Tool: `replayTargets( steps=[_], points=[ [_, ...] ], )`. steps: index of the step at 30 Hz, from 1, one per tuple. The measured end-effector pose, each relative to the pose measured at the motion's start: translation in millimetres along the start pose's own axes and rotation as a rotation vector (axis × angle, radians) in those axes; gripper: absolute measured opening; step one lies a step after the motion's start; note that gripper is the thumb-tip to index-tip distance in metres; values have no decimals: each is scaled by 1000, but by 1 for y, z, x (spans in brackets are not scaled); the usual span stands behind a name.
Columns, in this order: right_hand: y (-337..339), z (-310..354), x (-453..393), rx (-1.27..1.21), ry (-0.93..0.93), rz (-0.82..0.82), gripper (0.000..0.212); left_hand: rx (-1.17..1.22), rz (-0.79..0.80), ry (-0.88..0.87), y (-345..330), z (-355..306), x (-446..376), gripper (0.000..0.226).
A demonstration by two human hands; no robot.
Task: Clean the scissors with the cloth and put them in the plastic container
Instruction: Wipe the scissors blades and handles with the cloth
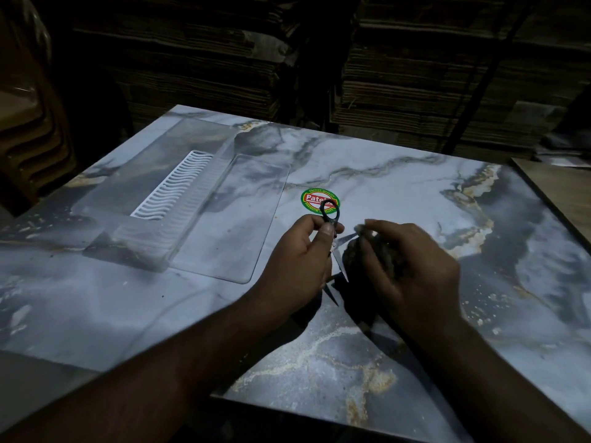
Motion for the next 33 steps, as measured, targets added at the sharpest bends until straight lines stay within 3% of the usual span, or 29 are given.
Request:
replayTargets(
  steps=[4,9,16,23,26,29,33],
  points=[
    [-15,3,2,10,140,120,19,-53,38,-34,-2,-1,1,24],
    [-8,-11,0,14,49,76,9,-5,52,-37,-2,-2,2,24],
    [-20,3,2,-79,165,144,16,-15,51,-39,-3,-2,1,25],
    [-11,-24,-1,-36,-131,73,5,171,11,-28,-7,-3,6,26],
    [0,-35,0,-86,-234,-22,15,163,-8,-20,-9,-3,7,27],
    [3,-17,-1,-110,-103,-30,14,69,23,6,-6,-1,3,27],
    [-14,-2,-4,-62,50,144,17,105,38,1,-3,1,2,25]
  ],
)
Point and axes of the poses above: each hand's wrist, its own x-axis away from the middle knuckle, its own y-axis out of the back of the hand, z = x × y, the point moved 6 cm from there along -x, towards the middle knuckle, and after that the axes turned 15 degrees about z, right-handed, at the moved point
